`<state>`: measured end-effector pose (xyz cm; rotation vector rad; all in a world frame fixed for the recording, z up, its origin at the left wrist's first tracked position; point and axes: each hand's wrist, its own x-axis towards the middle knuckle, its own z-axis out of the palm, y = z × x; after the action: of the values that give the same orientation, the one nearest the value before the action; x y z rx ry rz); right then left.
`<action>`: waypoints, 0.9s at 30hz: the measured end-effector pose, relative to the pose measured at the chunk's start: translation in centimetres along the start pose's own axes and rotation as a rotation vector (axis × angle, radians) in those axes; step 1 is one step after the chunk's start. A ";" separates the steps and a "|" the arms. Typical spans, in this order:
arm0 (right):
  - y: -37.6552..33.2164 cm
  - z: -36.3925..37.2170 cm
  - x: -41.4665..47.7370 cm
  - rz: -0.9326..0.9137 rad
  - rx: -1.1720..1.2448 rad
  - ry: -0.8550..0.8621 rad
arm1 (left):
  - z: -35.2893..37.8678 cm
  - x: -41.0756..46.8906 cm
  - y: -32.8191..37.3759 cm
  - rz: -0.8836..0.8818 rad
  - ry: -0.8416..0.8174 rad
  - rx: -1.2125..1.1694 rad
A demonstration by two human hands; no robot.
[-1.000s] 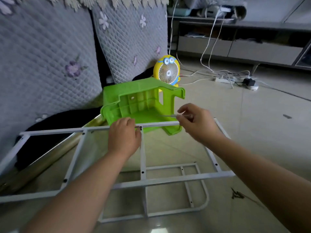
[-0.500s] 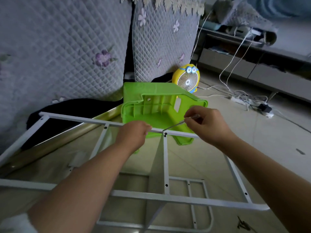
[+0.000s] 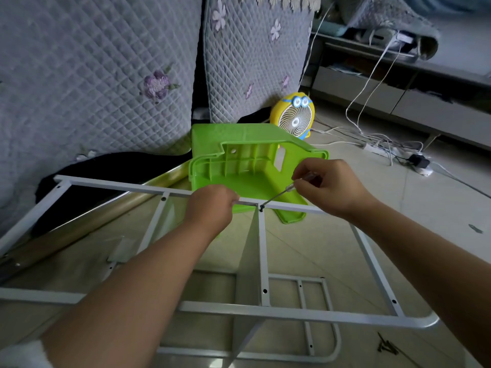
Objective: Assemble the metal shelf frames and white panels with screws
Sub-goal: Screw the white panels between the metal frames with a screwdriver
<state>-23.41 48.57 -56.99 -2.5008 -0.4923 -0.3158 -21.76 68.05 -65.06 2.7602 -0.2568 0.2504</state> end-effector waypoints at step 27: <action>-2.2 -1.8 0.7 -0.075 -0.078 -0.195 | 0.4 -0.5 -0.1 0.039 0.074 -0.148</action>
<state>-23.92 49.37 -54.23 -2.6075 -0.6641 -0.1222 -22.15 68.07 -65.62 2.5963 -0.2980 0.3301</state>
